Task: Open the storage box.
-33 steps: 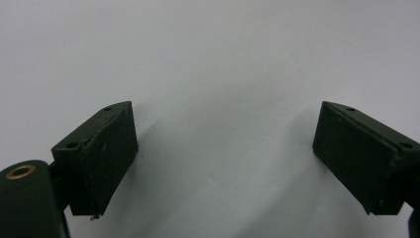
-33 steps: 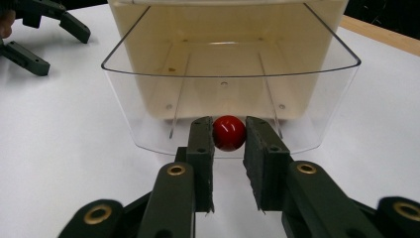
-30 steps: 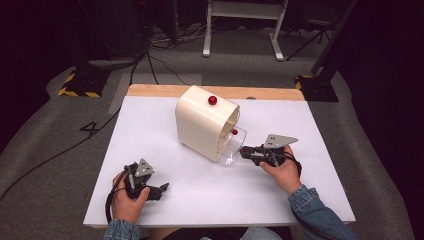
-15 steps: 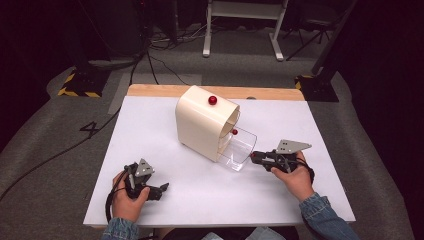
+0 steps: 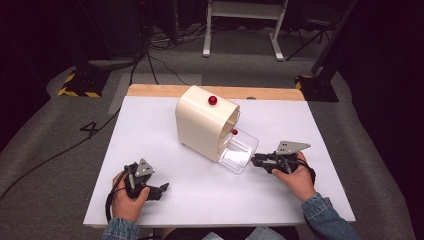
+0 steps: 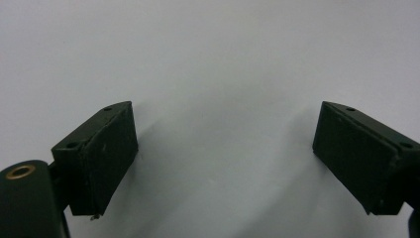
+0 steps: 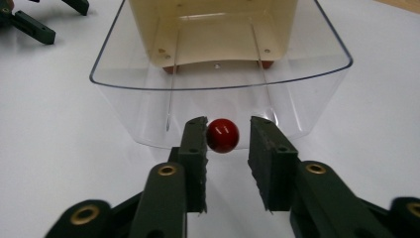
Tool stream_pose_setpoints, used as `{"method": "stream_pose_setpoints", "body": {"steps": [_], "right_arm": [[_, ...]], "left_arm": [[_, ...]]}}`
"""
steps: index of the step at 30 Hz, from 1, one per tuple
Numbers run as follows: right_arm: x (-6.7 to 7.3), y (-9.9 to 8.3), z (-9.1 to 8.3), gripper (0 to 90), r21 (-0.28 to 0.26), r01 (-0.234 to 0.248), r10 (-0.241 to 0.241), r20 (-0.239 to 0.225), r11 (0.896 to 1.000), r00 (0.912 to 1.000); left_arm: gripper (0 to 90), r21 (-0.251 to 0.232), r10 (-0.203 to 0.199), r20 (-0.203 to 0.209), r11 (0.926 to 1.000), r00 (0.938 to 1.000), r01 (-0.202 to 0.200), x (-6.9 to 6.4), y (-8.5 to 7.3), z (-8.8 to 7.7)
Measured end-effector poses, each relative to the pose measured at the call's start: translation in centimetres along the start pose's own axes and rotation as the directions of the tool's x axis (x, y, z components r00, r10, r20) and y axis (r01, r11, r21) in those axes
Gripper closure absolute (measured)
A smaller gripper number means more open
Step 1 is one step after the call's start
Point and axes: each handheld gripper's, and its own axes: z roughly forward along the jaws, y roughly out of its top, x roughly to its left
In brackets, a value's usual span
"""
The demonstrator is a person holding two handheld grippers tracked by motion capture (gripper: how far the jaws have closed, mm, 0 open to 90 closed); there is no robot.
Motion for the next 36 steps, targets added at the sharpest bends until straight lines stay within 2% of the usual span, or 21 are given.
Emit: {"method": "stream_pose_setpoints", "body": {"steps": [4,6,8,13,17,26,29,36], "right_arm": [[-0.3,-0.1,-0.6,59.7,0.022,-0.009,0.009,0.014,1.000,0.9999],[-0.3,-0.1,-0.9,58.7,0.025,-0.022,0.022,0.005,0.999,0.9997],[-0.2,0.1,-1.3,58.7,0.032,-0.011,0.010,0.005,0.999,0.9999],[0.1,1.2,-2.6,58.6,-0.011,0.007,-0.006,0.027,1.000,0.9996],[0.5,2.3,-3.1,58.5,-0.043,0.017,-0.016,0.023,0.999,0.9996],[1.1,5.0,-2.9,58.5,-0.091,0.042,-0.041,0.016,0.995,0.9990],[0.8,6.1,-2.7,59.1,-0.111,0.048,-0.047,0.014,0.993,0.9988],[0.3,7.3,-1.8,61.8,-0.114,0.040,-0.041,-0.009,0.993,0.9991]], "left_arm": [[10.4,0.000,0.000,0.000,1.0000,1.0000,0.000,0.0,0.0,0.0],[10.4,0.000,0.000,0.000,1.0000,1.0000,0.000,0.0,0.0,0.0],[10.4,0.000,-0.001,0.001,1.0000,1.0000,0.001,0.0,0.0,0.0],[10.4,0.000,-0.001,0.001,1.0000,1.0000,0.001,0.0,0.0,0.0],[10.4,0.000,0.000,0.000,1.0000,1.0000,0.000,0.0,0.0,0.0],[10.4,0.001,0.001,0.000,1.0000,1.0000,-0.001,0.0,0.0,0.0],[10.4,-0.002,-0.001,0.000,1.0000,1.0000,0.001,0.0,0.0,0.0],[10.4,-0.005,0.000,-0.001,1.0000,1.0000,0.000,0.0,0.0,0.0]]}}
